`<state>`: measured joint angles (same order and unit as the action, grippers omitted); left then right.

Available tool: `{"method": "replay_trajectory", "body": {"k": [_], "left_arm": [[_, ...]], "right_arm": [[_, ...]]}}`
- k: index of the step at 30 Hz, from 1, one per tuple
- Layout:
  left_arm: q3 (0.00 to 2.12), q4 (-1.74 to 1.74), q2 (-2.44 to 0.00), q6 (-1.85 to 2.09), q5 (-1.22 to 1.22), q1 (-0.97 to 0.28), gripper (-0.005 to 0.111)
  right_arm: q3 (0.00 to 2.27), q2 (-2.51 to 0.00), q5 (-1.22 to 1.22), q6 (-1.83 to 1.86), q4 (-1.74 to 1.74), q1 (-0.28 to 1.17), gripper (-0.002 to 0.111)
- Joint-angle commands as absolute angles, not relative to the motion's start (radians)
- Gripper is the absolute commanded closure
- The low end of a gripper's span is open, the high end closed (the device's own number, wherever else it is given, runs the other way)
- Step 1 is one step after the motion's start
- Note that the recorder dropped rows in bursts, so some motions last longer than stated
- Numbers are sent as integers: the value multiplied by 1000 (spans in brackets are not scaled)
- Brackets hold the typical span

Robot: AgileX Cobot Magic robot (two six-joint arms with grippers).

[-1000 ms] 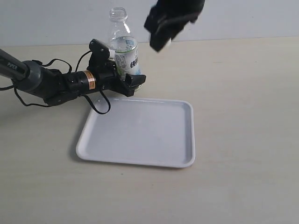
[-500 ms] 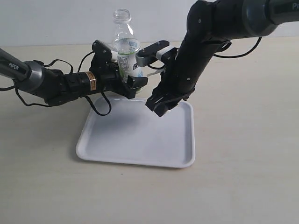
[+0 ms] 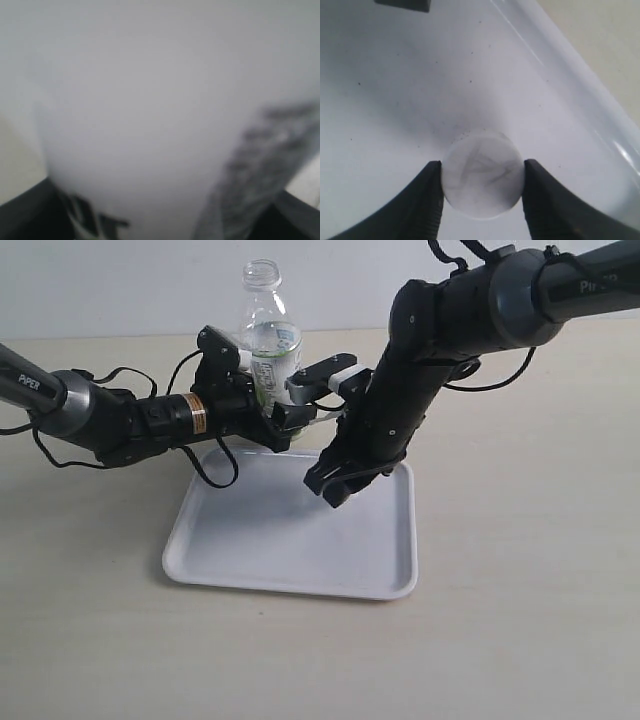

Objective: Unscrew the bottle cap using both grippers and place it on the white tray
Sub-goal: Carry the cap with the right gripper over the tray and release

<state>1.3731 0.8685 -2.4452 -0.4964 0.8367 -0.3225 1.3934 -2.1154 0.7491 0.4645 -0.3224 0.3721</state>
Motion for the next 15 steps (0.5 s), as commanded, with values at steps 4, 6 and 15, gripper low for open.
{"method": "replay_trajectory", "body": {"k": [4, 6, 15], "left_arm": [[1374, 854, -2436, -501, 874, -325, 107], [1374, 854, -2436, -501, 874, -325, 107], [1374, 854, -2436, -501, 874, -325, 107]], "right_arm": [[1392, -2140, 753, 476, -336, 371, 108], [1392, -2147, 760, 476, -336, 371, 108], [1392, -2154, 764, 476, -341, 371, 30]]}}
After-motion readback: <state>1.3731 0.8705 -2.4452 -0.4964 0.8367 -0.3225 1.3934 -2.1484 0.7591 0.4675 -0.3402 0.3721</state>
